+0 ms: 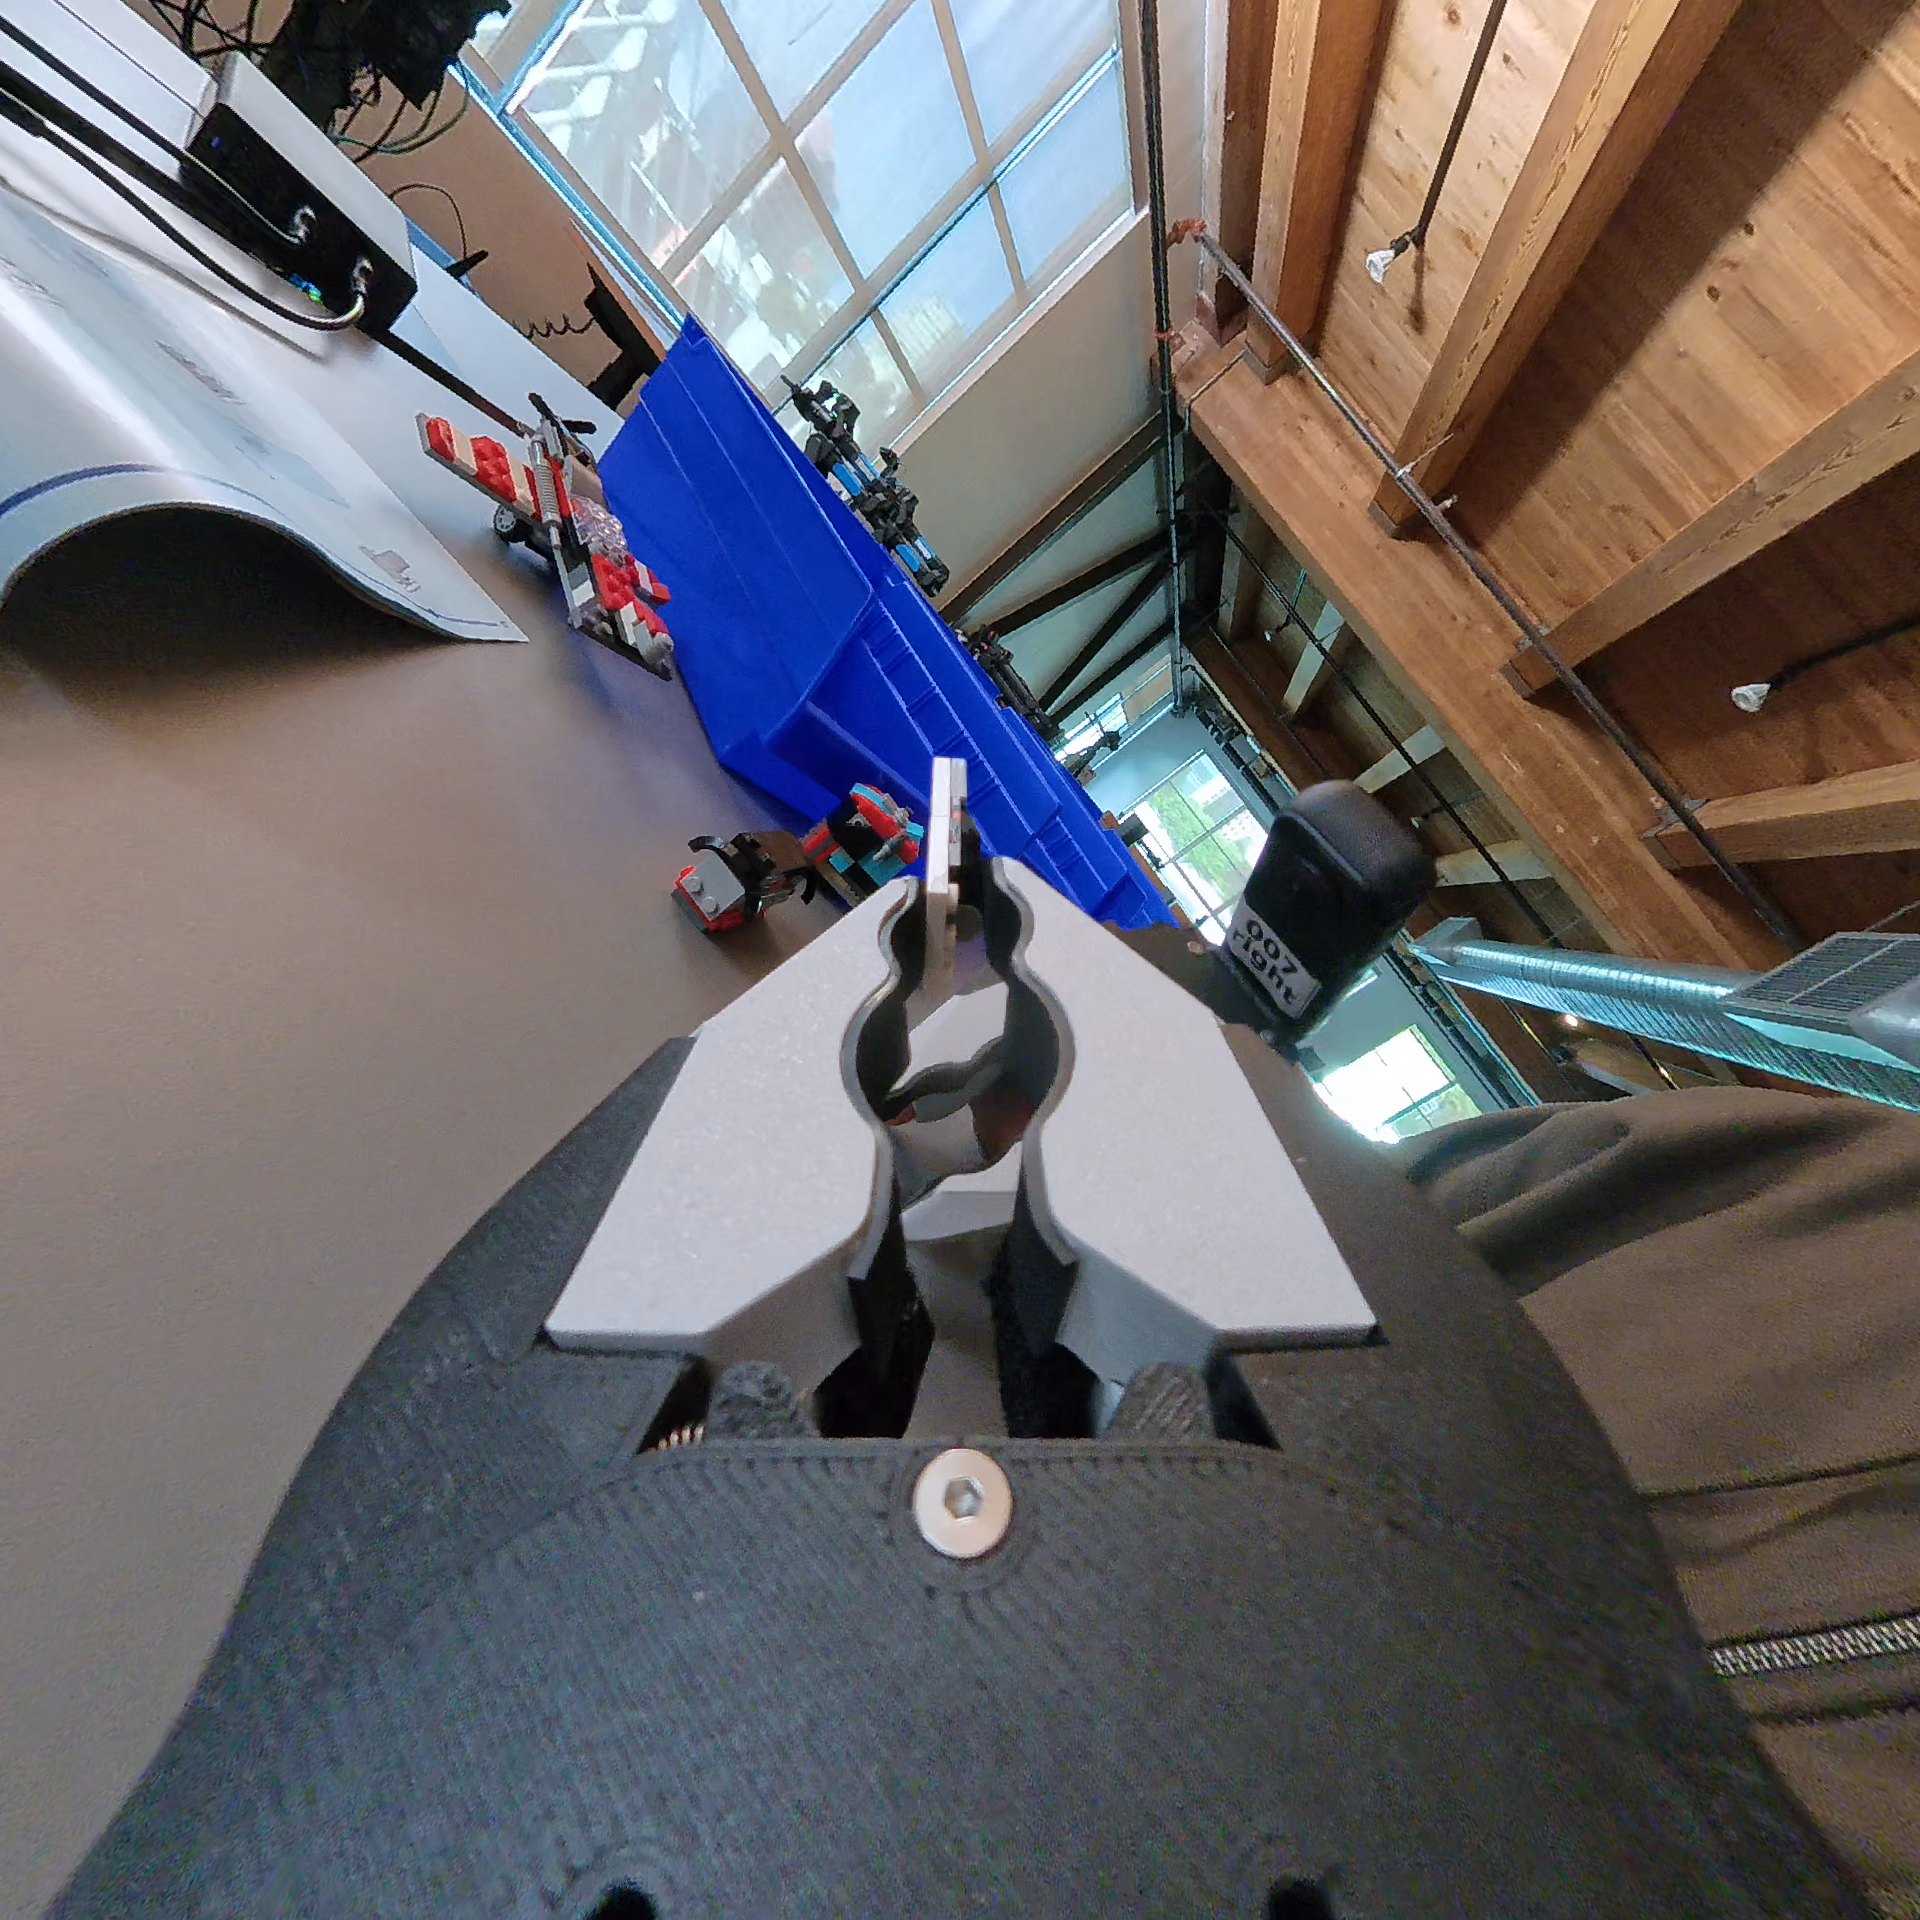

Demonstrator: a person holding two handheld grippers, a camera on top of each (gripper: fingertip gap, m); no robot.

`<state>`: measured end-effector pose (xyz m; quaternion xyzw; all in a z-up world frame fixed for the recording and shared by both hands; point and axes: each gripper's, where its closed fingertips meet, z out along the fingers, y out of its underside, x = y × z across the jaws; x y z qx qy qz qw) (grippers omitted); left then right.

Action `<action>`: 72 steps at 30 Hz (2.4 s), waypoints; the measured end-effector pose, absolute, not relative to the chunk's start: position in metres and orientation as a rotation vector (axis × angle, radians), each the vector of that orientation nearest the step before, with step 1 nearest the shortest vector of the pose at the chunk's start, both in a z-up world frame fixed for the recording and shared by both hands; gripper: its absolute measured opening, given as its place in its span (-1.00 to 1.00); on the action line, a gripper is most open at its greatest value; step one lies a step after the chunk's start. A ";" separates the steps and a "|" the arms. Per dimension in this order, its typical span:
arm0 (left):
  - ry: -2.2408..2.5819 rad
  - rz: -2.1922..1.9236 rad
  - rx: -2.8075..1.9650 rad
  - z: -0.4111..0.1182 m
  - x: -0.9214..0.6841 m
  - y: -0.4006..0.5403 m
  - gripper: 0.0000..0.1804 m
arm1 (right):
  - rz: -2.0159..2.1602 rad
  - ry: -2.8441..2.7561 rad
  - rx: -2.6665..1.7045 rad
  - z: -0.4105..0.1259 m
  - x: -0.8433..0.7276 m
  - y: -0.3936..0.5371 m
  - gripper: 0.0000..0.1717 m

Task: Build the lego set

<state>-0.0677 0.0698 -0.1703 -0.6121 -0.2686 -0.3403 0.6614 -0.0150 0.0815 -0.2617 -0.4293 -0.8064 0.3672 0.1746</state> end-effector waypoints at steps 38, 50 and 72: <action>-0.592 -0.787 -1.364 -0.167 -0.065 0.067 -0.88 | 0.981 -2.259 -1.206 -0.231 0.004 0.192 -0.68; -0.594 -0.782 -1.370 -0.168 -0.066 0.068 -0.88 | 0.820 -2.415 -1.204 -0.268 0.016 0.180 -0.85; -0.593 -0.782 -1.370 -0.168 -0.065 0.068 -0.88 | 1.142 -2.297 -1.036 -0.221 0.011 0.163 -0.72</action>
